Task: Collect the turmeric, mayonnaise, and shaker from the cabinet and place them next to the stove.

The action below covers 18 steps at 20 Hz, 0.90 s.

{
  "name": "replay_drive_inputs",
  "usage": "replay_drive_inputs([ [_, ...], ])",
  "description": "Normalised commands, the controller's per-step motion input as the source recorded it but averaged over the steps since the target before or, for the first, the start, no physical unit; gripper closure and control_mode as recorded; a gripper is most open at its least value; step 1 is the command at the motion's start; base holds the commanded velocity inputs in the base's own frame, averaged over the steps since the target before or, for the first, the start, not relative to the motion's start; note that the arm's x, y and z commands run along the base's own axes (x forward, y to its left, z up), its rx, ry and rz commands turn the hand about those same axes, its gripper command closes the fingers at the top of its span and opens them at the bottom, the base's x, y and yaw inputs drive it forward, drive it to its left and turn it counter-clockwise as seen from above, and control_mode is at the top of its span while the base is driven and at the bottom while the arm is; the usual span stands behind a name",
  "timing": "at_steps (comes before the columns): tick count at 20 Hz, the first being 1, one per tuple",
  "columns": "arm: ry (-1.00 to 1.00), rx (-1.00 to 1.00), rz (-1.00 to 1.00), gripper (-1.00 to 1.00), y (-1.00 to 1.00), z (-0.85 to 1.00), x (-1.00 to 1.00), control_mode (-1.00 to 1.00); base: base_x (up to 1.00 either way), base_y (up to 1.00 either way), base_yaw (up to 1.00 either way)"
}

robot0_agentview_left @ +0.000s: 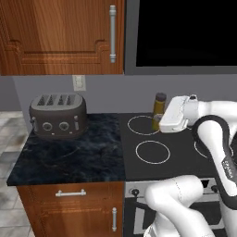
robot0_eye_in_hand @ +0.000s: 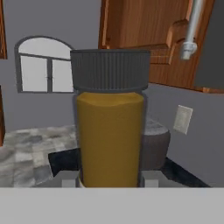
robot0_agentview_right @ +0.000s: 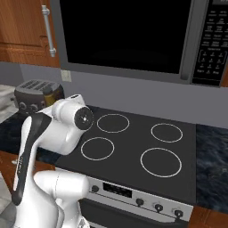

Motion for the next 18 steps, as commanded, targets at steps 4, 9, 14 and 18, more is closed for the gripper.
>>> replay_drive_inputs([
  [4,-0.08,0.0,0.21,1.0,0.58,-0.48,0.09,-1.0,0.0,0.0,0.0],
  [9,0.0,0.0,0.14,1.0,0.41,-0.46,0.16,-1.0,0.0,0.0,0.0],
  [14,0.02,0.0,0.12,1.0,0.29,-0.34,0.44,-1.0,0.0,0.0,0.0],
  [18,0.03,0.0,0.12,1.0,0.01,-0.35,0.61,-1.0,0.0,0.0,0.0],
])
